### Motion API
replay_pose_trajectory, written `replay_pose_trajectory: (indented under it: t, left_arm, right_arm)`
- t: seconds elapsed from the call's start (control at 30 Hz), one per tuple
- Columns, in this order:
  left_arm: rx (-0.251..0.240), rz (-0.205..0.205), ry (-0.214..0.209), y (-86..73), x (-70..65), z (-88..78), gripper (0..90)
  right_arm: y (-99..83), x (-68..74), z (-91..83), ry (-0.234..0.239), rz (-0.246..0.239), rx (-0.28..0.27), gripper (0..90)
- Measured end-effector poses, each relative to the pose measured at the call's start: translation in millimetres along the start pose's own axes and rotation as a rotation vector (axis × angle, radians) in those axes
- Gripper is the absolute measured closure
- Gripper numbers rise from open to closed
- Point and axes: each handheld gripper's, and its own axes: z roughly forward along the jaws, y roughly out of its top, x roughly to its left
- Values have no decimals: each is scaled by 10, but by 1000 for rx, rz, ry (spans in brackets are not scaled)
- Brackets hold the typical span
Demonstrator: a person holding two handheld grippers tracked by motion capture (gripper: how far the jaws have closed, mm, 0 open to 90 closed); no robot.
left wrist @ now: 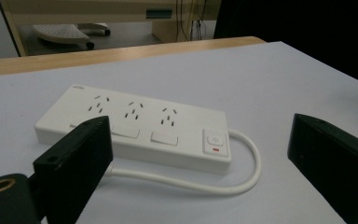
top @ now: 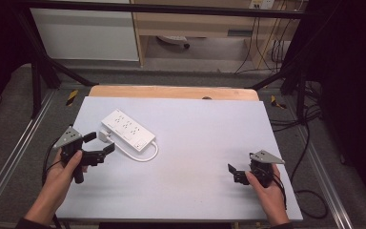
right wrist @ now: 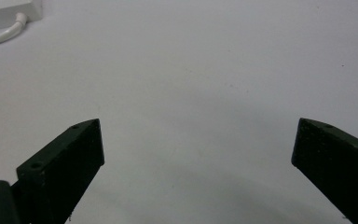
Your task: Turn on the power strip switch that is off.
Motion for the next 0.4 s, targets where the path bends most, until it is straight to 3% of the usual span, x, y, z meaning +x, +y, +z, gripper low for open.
replay_pose_trajectory:
  t: [0.13,0.27,0.4]
  left_arm:
    - [30,-14,-3,-188,-15,-77,69]
    - [102,-25,-17,-420,-80,-133,74]
    - [179,6,-22,-571,-154,-188,72]
  right_arm:
    - [-4,0,7,0,2,2,27]
    - [-6,-7,20,-2,1,6,25]
    - [-24,-13,60,-21,4,32,24]
